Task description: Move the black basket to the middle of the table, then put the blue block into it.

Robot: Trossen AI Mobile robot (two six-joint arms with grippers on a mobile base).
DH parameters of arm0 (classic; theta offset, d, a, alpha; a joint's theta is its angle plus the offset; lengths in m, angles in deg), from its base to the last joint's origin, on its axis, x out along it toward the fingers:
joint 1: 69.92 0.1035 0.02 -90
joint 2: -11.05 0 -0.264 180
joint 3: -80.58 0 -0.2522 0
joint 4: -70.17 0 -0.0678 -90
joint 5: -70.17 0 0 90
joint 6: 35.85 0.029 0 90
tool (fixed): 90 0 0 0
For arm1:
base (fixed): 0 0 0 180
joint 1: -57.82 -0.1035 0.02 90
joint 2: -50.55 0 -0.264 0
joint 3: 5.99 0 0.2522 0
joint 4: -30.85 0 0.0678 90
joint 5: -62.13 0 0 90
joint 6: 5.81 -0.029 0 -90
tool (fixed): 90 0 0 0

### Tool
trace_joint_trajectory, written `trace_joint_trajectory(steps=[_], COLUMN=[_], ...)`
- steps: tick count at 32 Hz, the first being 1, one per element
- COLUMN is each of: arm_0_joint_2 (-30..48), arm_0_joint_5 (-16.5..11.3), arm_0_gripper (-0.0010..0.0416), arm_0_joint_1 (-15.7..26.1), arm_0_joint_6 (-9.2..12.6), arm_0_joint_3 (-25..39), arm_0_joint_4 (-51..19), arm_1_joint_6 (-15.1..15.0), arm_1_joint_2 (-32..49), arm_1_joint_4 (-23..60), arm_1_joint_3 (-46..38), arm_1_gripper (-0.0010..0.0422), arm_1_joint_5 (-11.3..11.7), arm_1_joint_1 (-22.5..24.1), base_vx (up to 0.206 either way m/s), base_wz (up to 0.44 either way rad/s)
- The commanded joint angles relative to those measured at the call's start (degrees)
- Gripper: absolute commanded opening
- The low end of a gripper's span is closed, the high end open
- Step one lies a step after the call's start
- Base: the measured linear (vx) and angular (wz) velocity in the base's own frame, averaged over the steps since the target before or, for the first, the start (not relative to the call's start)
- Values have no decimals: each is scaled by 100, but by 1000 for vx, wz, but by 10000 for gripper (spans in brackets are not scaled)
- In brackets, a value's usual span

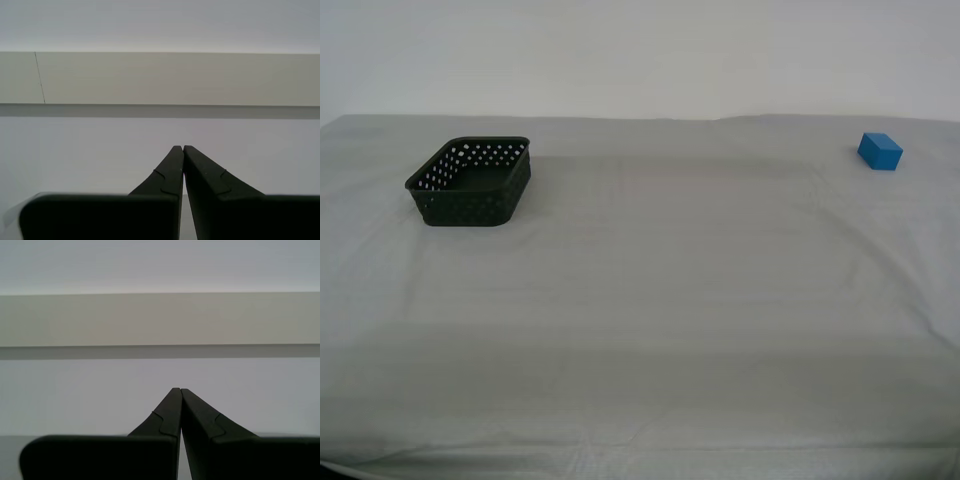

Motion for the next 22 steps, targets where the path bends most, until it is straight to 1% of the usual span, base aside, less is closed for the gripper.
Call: trace_joint_trajectory(steps=[1, 22], arm_0_joint_2=[0, 0], arm_0_joint_5=[4, 7], arm_0_gripper=[0, 0], arm_0_joint_1=[0, 0], arm_0_joint_6=[2, 2], arm_0_joint_3=[4, 4], arm_0_joint_4=[15, 13], arm_1_joint_6=[-9, -9], arm_1_joint_2=[0, 0], arm_1_joint_4=[-20, -20], arm_1_joint_3=[-2, -2], arm_1_gripper=[0, 0], arm_1_joint_5=[-9, -11], arm_1_joint_1=[0, 2], base_vx=[0, 0], base_wz=[0, 0])
